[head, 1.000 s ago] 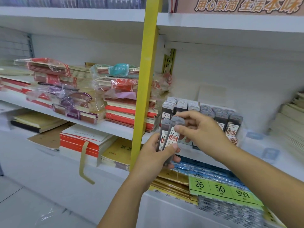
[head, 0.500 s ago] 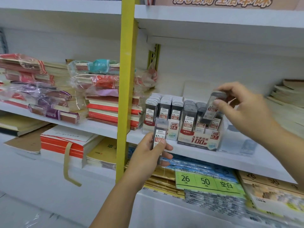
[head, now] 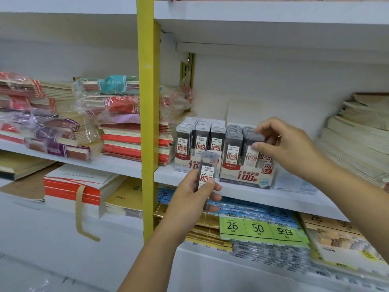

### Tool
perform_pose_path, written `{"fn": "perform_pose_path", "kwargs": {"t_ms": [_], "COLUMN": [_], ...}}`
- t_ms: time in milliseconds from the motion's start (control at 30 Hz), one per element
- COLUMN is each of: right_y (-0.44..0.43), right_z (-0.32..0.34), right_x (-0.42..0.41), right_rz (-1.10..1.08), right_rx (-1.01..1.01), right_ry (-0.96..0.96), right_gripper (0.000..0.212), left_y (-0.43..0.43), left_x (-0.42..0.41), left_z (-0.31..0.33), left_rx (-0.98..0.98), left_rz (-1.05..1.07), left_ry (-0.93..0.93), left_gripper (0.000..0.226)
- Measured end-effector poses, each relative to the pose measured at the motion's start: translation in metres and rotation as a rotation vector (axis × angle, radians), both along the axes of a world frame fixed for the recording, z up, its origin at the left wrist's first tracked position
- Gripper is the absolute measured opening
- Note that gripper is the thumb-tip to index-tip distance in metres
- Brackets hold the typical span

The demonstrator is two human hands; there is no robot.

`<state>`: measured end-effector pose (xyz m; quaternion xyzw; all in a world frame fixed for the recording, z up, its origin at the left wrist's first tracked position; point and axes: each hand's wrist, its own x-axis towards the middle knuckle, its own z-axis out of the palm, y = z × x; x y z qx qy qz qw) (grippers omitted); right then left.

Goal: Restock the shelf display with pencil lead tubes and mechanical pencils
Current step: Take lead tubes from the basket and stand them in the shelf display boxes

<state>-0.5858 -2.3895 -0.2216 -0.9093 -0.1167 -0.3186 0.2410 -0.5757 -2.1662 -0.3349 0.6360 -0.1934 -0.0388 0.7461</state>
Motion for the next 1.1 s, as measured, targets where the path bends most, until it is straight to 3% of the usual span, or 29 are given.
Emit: {"fn": "perform_pose_path", "kwargs": {"t_ms": [100,200,267,333,467,567,733,867,1000,1100], "right_y": [0.001,0.006,0.014,0.024,0.047,0.048,0.024,0.008,0.005,0.004], "right_z": [-0.007,-0.012,-0.016,-0.021,-0.031,-0.030,0.001,0.024,0.018,0.016], "right_x": [0.002,0.000,-0.010,-0.024,-0.042,-0.044,-0.049,-0.048,-0.035,-0.026], "right_rz": [-0.121,-0.270,-0.262,-0.140,0.156,0.192,0.173,0.075,0.058,0.089], "right_rx": [-0.144,-0.234,-0.235,-0.181,0.090,0.137,0.328,0.046,-0.133,-0.029], "right_ry": [-0.083,-0.133,-0.212,-0.265,-0.007,0.031,-0.218,-0.428,-0.263,-0.151], "right_gripper": [0.025,0.034,0.034,0.030,0.028,0.027,0.023,0.026,0.022,0.023], "left_y": [-0.003,-0.006,-0.008,-0.011,-0.018,-0.023,-0.030,-0.034,-0.035,-0.034], "left_x": [-0.002,-0.004,-0.005,-0.007,-0.011,-0.013,-0.006,-0.005,-0.002,-0.001], "left_z": [0.001,0.002,0.004,0.007,0.013,0.014,0.007,-0.002,-0.007,-0.008], "left_rx": [-0.004,0.022,0.021,-0.005,-0.009,0.027,0.379,0.538,0.555,0.558], "left_rz": [-0.016,-0.020,-0.028,-0.042,-0.083,-0.060,0.371,0.379,0.388,0.381], "left_ry": [0.021,-0.004,-0.026,-0.047,-0.086,-0.129,-0.455,-0.558,-0.584,-0.571], "left_gripper": [0.021,0.018,0.017,0.024,0.028,0.025,0.037,0.053,0.058,0.059]}}
